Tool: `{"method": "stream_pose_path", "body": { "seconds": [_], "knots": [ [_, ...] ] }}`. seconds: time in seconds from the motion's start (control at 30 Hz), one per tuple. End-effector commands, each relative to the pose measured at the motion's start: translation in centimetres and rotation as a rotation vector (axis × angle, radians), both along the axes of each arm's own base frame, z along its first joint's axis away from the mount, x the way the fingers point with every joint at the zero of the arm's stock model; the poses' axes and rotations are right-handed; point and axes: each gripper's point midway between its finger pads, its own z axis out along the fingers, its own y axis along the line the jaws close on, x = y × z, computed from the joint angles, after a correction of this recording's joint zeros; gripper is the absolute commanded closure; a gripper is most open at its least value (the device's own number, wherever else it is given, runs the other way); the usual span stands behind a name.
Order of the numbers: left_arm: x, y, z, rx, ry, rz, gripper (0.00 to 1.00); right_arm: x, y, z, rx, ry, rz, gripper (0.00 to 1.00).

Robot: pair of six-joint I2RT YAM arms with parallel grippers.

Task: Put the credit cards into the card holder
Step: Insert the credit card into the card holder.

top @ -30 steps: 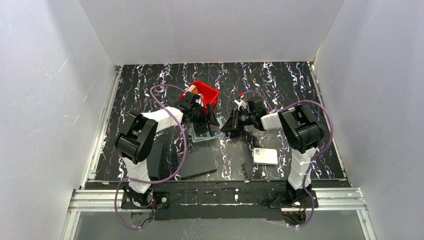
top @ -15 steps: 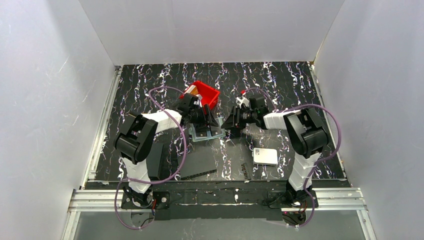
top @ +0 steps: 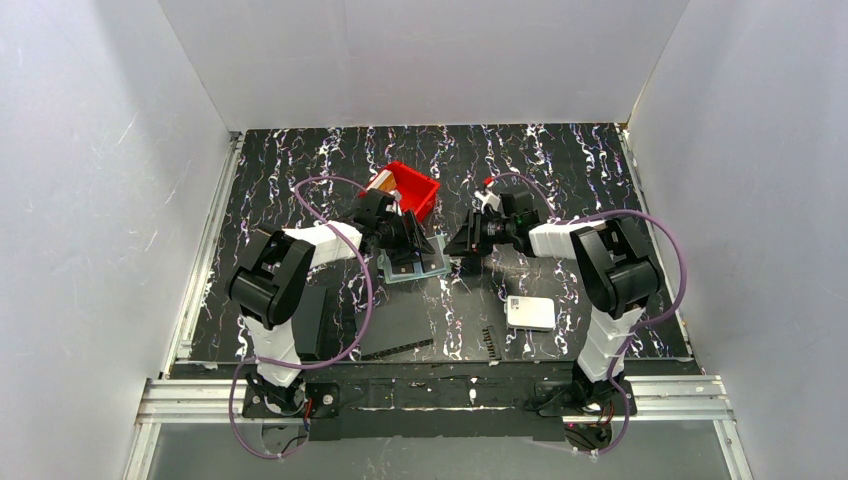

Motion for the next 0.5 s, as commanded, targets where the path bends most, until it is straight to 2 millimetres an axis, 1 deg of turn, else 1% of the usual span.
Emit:
{"method": "stream_pose_path", "body": {
  "seconds": [0.0, 0.47],
  "knots": [
    [-1.8, 1.4, -1.6, 0.067, 0.056, 0.007, 0.51, 0.0, 0.8, 0.1, 0.028, -0.01, 0.025, 0.61],
    [-1.7, 1.3, -1.4, 0.067, 0.054, 0.006, 0.51, -0.5, 1.1, -1.2, 0.022, 0.014, 0.036, 0.61]
  ]
}}
